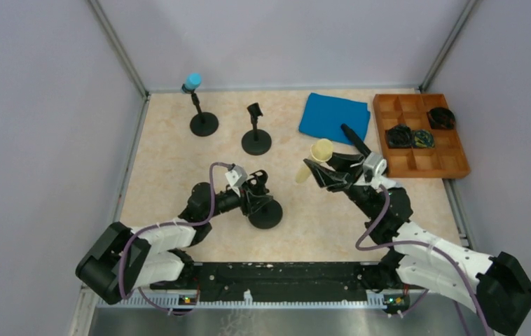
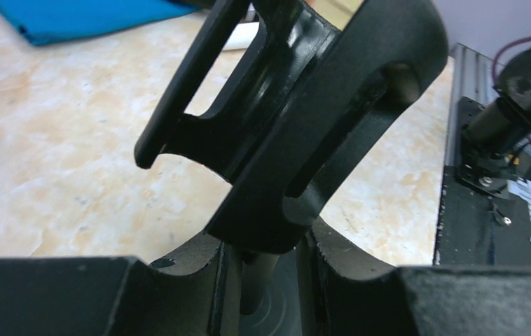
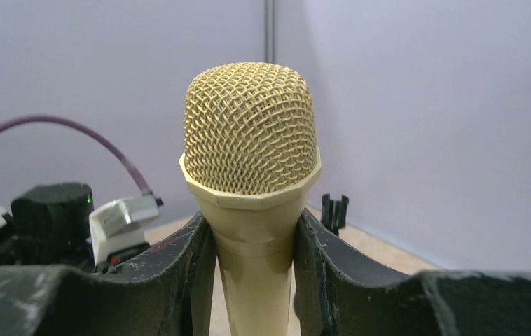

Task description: Attach the microphones to the stand

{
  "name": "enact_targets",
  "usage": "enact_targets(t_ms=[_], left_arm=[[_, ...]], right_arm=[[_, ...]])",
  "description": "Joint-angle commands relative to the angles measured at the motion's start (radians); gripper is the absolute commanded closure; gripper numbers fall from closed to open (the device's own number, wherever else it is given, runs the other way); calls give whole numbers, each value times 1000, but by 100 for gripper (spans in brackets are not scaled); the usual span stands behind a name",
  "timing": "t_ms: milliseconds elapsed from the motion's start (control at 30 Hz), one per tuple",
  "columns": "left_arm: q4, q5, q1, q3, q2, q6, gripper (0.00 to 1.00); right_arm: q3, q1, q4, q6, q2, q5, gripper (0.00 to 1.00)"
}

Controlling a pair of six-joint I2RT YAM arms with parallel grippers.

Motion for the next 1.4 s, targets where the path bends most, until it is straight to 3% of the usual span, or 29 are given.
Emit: enact_targets(t_ms=[0,133,367,867,1367], left_arm=[[316,81,-26,-28,4,20,100],[372,97,-34,-21,25,20,100],[455,22,-44,-12,46,-36,100],[567,56,-53,-23,89,-99,100],[566,66,-53,-22,100,-96,100]], right_arm=[[17,-1,418,109,95,-50,100],[74,5,577,205,179,-56,100],[190,91,636,208,248,-82,100],[221,127,660,308,329,-132,100],[171,146,604,285,368,-194,100]])
